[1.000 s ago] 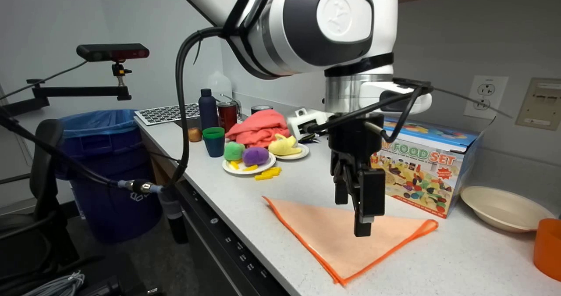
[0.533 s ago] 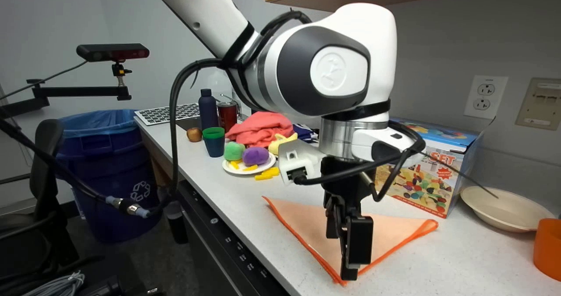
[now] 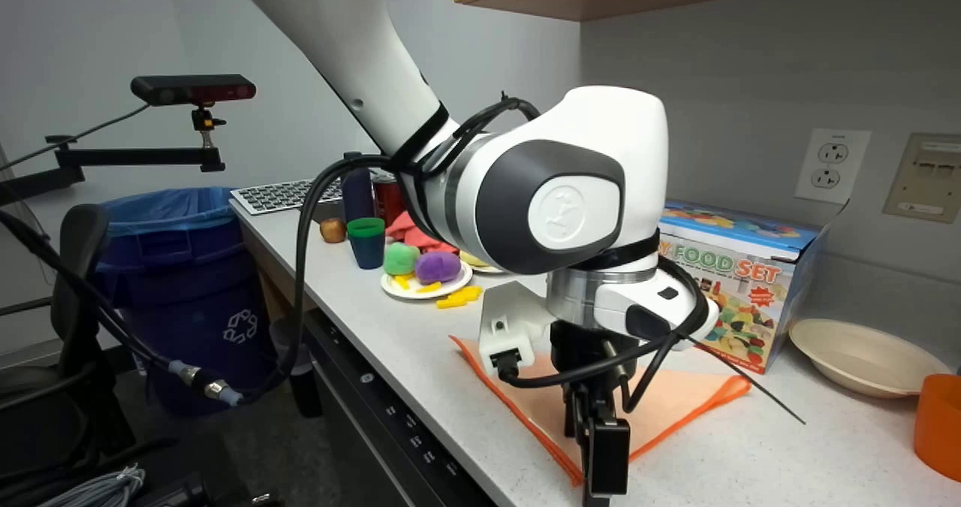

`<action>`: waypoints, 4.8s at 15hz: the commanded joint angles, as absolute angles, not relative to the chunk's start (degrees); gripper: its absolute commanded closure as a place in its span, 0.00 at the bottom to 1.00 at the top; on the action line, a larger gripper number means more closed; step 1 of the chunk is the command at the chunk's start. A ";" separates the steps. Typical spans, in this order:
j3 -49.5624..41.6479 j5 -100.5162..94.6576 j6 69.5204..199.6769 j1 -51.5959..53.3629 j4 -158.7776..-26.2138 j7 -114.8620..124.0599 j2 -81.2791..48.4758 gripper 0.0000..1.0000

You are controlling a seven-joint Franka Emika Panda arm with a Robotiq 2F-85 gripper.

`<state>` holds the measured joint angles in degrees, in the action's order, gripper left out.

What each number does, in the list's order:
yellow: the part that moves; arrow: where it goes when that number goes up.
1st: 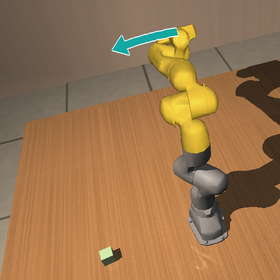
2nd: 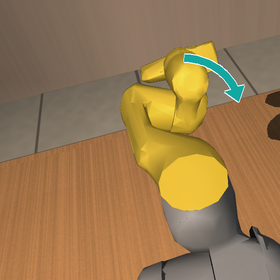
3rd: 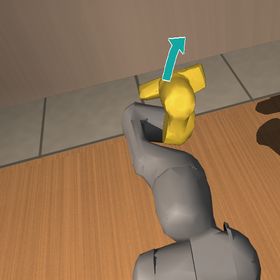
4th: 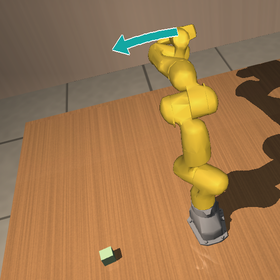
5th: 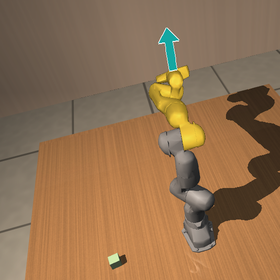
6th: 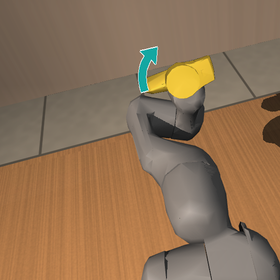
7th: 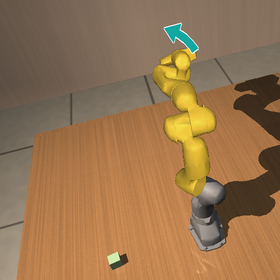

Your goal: Unfold the cloth

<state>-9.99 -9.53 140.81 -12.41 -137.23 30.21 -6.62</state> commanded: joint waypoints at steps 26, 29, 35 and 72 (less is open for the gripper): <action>-11.76 -22.26 138.91 -8.09 -135.20 31.02 -6.92 0.00; -11.63 -21.50 139.31 -8.21 -135.06 31.01 -7.27 0.00; -11.71 -20.57 140.83 -8.48 -135.57 31.26 -7.81 0.00; -14.35 -31.52 141.76 -8.44 -138.39 30.93 -3.67 0.35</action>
